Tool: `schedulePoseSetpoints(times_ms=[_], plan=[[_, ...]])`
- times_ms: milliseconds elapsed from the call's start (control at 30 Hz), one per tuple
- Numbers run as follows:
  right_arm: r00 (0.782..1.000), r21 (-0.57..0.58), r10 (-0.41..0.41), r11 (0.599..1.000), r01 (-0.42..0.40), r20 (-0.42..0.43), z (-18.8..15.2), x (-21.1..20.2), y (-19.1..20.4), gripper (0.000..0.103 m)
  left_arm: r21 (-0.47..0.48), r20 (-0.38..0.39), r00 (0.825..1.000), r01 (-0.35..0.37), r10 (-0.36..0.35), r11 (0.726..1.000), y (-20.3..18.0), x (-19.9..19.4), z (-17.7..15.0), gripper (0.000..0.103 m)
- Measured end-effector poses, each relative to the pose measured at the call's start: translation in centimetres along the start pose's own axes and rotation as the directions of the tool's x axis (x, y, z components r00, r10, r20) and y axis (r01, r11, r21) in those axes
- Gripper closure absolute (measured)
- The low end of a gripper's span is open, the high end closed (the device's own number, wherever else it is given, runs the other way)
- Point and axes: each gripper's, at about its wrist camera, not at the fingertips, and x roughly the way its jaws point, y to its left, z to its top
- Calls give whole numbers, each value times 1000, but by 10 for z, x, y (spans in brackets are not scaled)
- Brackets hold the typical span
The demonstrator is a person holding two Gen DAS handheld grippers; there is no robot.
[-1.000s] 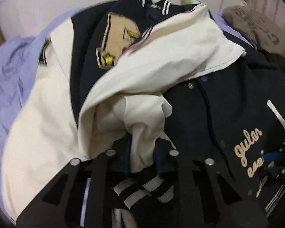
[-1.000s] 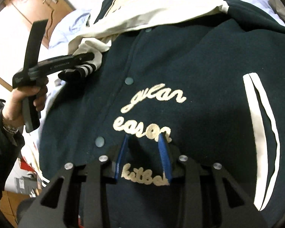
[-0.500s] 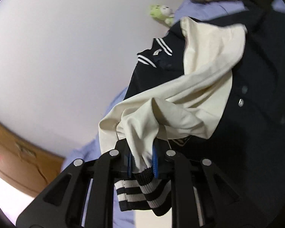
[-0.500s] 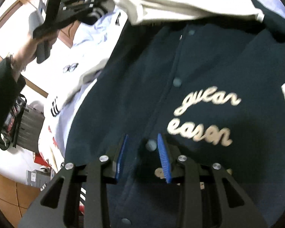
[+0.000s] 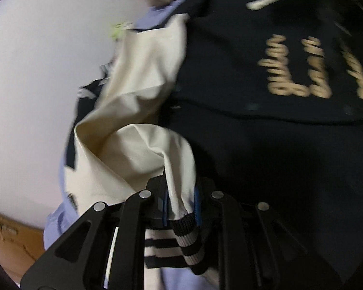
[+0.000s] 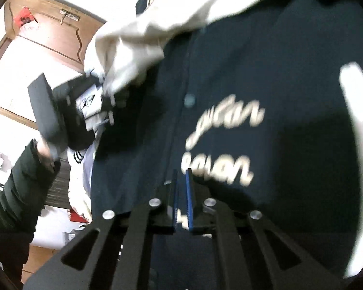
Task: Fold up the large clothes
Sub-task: 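Grasp the other cream sleeve cuff with the left gripper while the right gripper releases, then carry the held sleeve with the left gripper across the jacket body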
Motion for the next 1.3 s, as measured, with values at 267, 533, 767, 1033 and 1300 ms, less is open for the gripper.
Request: schedulePoseSetpoints(times_ms=[267,533,767,1033,1300], plan=[[995,-107,-69,991,76,70,91,12,37,94,-43,-76,976,199,-202,979,-11,11,-5,87],[991,-246,10,969,23,132,160,51,107,94,-325,29,989,147,-146,934,-4,-26,-18,30],[960,-325,-276,904,276,49,175,128,95,103,-567,51,989,145,-141,811,-23,-53,-38,29],[938,-270,-346,904,331,-7,188,144,71,103,-753,60,992,116,-108,648,0,-69,-76,29],[964,-341,-253,902,265,78,123,80,133,75,-825,-75,997,-74,20,561,63,-100,-152,21]])
